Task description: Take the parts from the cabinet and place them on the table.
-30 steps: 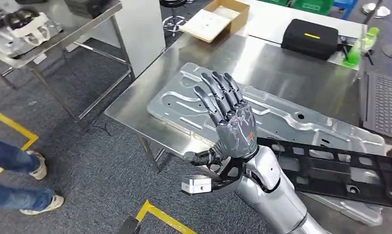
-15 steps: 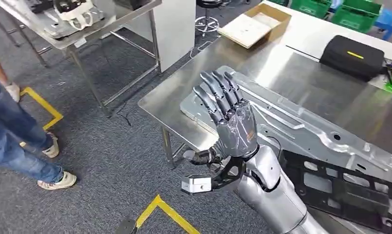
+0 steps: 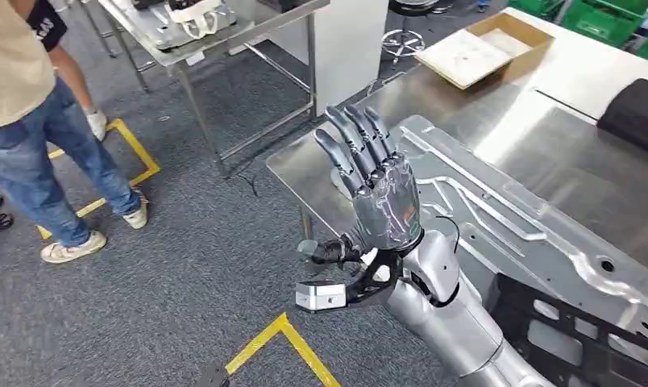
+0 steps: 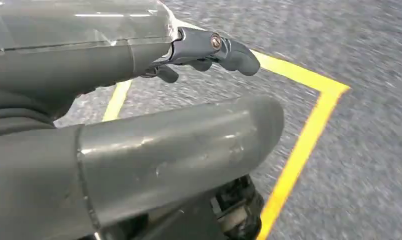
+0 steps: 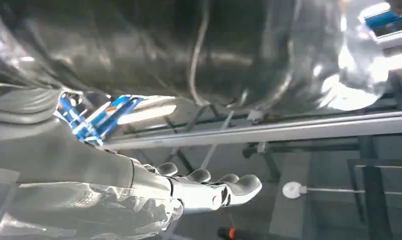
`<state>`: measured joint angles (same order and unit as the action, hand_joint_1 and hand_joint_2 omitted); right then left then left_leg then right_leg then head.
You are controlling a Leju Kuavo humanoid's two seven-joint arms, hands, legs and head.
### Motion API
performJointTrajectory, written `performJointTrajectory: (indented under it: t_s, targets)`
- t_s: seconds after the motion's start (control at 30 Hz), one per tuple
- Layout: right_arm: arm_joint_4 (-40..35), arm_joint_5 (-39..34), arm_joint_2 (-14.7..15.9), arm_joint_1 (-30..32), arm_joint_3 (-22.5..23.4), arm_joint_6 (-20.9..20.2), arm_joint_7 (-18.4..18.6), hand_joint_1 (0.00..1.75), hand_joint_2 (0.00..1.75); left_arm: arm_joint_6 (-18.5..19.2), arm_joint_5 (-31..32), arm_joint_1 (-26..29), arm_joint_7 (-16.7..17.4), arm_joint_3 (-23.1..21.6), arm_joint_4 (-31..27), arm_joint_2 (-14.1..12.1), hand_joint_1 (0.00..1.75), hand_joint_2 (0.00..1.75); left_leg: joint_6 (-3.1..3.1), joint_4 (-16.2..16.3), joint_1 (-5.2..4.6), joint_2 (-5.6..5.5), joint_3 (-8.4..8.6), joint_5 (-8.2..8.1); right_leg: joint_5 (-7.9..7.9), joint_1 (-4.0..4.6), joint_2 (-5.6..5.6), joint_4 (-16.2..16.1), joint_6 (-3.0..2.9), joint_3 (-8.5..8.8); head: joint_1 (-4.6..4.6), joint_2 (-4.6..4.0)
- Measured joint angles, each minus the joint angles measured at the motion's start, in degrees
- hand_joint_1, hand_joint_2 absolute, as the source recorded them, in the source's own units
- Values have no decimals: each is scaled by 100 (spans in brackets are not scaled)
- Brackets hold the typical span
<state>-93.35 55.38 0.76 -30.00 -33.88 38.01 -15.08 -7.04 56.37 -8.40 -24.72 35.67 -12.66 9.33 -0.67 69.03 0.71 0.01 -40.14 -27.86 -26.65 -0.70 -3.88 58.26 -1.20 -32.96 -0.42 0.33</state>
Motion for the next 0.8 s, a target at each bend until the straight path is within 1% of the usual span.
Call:
performJointTrajectory:
  t_s: [0.03, 0.07, 0.1, 0.13, 0.2, 0.23, 0.27, 0.3, 0.33, 0.37, 0.4, 0.43, 0.47, 0.5, 0.53, 0.57, 0.6, 0.63, 0.67, 0.7, 0.73, 0.77, 0.8]
  targets:
    - [11, -6, -2, 1, 0, 26, -15, 0, 0, 2, -2, 11, 7, 0, 0, -24, 0, 0, 17, -507, -3, 77, 278, 231, -24, 0, -58, 23, 12, 9, 0, 0]
    - [11, -11, -4, 5, 0, 59, -48, 0, 0, 2, -4, 12, 22, 0, 0, -48, 0, 0, 51, -989, -25, 314, 522, 330, -52, 11, -116, 44, 37, 20, 2, 0]
    - [11, -13, -4, 16, 0, 94, -59, 0, 0, 4, -20, 10, 39, 0, 0, -63, 0, 0, 114, -1038, -99, 447, 569, 262, -69, 62, -163, 56, 66, 13, 0, 0]
    - [15, -20, -4, 28, 0, 113, -63, 0, 0, 4, -41, 12, 57, 2, 0, -87, 0, 0, 152, -1048, -95, 346, 538, 295, -68, 60, -209, 61, 84, 12, 2, 0]
    - [20, -31, -4, 59, 0, 133, -66, 0, 0, 0, -57, 46, 63, 9, 0, -118, 0, 0, 179, -1044, -107, 242, 513, 299, -65, 59, -293, 43, 125, 34, 2, 0]
    - [20, -37, -9, 67, 0, 140, -70, 0, 0, 0, -57, 59, 63, 13, 0, -133, 0, 0, 228, -1099, -73, 167, 532, 329, -83, 69, -362, 40, 162, 58, 4, 0]
    - [17, -41, -15, 70, 0, 146, -79, 0, 0, 4, -66, 80, 57, 13, 0, -142, 0, 0, 257, -1143, -40, 110, 572, 357, -161, 17, -164, 105, 211, 59, 2, 0]
    - [15, -44, -15, 76, 0, 159, -81, 0, 0, 4, -72, 71, 55, 15, 0, -151, 0, 0, 291, -1149, -29, 57, 570, 372, -317, 7, 124, 313, 228, -35, 6, 0]
    - [17, -44, -15, 91, 0, 179, -81, 0, 0, 13, -72, 50, 55, 20, 0, -164, 0, 0, 308, -1148, -30, 9, 559, 377, -540, 2, 271, 723, 237, -229, 9, 0]
    - [20, -46, -15, 131, 0, 183, -81, 0, 0, 22, -74, 39, 55, 20, 0, -170, 0, 0, 317, -1147, -32, -61, 553, 381, -751, -4, 330, 1186, 252, -449, 7, 0]
    - [22, -44, -4, 183, 0, 183, -81, 0, 0, 31, -83, 40, 57, 24, 0, -173, 0, 0, 317, -1142, -37, -142, 547, 381, -881, -3, 356, 1590, 260, -661, 9, 0]
    - [26, -44, -4, 225, 0, 183, -81, 0, 0, 37, -92, 46, 59, 26, 0, -181, 0, 0, 317, -1135, -38, -211, 546, 381, -874, -3, 364, 1769, 260, -768, 6, 0]
    - [26, -44, -4, 246, 0, 183, -81, 0, 0, 46, -96, 54, 63, 28, 0, -190, 0, 0, 316, -1124, -38, -287, 546, 380, -727, -4, 368, 1669, 250, -745, 9, 0]
    - [26, -44, -4, 245, 0, 183, -81, 0, 0, 46, -96, 55, 63, 31, 0, -199, 0, 0, 314, -1105, -39, -368, 546, 379, -474, -4, 388, 1326, 229, -599, 7, 0]
    - [26, -44, -4, 241, 0, 183, -81, 0, 0, 46, -96, 51, 63, 31, 0, -203, 0, 0, 307, -1088, -39, -450, 548, 374, -181, -3, 457, 810, 194, -361, 7, 0]
    - [24, -44, -4, 241, 0, 183, -81, 0, 0, 48, -96, 43, 63, 33, 0, -203, 0, 0, 298, -1074, -38, -520, 545, 368, 50, 0, 649, 295, 149, -120, 7, 0]
    - [24, -44, -4, 247, 0, 185, -81, 0, 0, 50, -96, 38, 63, 33, 0, -201, 0, 0, 269, -1070, -50, -559, 517, 374, -61, -19, 880, 146, 120, -53, 2, 0]
    - [17, -44, -4, 243, 0, 186, -83, 0, 0, 50, -96, 27, 63, 35, 0, -205, 0, 0, 226, -1049, -33, -631, 490, 381, -22, -5, 821, 78, 135, -60, 15, 0]
    - [17, -41, -4, 245, 0, 186, -83, 0, 0, 50, -96, 32, 63, 35, 0, -214, 0, 0, 178, -1069, -4, -669, 469, 401, -21, 22, 754, 87, 134, -63, 11, 0]
    - [17, -31, -9, 242, 0, 188, -85, 0, 0, 55, -96, 50, 63, 37, 0, -218, 0, 0, 135, -1102, 12, -737, 469, 411, -21, 37, 719, 86, 110, -54, 15, 0]
    - [17, -17, -17, 237, 0, 188, -96, 0, 0, 55, -98, 66, 63, 39, 0, -223, 0, 0, 88, -1129, -23, -799, 464, 435, 10, 2, 648, 25, 71, -16, 13, 0]
    - [17, -4, -24, 235, 0, 188, -96, 0, 0, 55, -105, 77, 66, 48, 0, -267, 0, 0, 80, -1115, -5, -737, 472, 416, 54, -75, 548, -59, 34, 30, 15, 0]
    - [15, 11, -42, 241, 0, 188, -96, 0, 0, 59, -105, 75, 63, 48, 0, -251, 0, 0, 52, -943, -47, -445, 402, 269, 65, -65, 504, -91, 0, 52, -24, 0]
